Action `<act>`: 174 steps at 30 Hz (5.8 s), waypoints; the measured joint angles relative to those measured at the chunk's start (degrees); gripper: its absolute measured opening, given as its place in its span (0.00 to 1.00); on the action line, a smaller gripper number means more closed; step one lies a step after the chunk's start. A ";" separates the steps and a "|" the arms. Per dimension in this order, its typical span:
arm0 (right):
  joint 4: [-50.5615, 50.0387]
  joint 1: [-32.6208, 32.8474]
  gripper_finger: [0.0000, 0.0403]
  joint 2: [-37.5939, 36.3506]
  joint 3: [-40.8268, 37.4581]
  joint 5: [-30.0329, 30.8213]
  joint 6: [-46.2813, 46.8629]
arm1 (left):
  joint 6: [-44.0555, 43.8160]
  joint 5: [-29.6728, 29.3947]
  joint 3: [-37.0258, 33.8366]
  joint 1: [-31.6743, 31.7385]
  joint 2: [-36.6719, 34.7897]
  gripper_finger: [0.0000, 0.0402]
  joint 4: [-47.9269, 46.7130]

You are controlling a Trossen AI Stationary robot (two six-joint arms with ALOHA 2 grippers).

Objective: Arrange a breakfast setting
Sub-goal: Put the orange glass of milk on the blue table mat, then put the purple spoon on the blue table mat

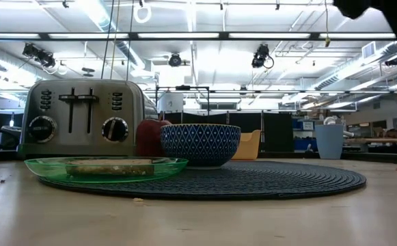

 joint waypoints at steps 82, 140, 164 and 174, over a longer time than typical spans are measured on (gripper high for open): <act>18.16 -25.89 0.14 28.51 19.02 5.83 -109.30 | -4.85 -1.86 0.02 -1.08 -6.14 0.41 -5.55; 27.40 -79.46 0.73 11.14 5.29 37.66 -14.66 | -15.66 6.93 0.02 14.35 -6.10 0.39 -8.38; 23.97 -82.56 0.72 24.00 5.91 47.56 -2.81 | 1.85 37.43 0.00 41.30 5.57 0.38 -5.68; 23.52 -82.52 0.72 24.01 5.91 46.74 -3.83 | 7.01 37.43 0.00 43.91 5.62 0.38 -5.74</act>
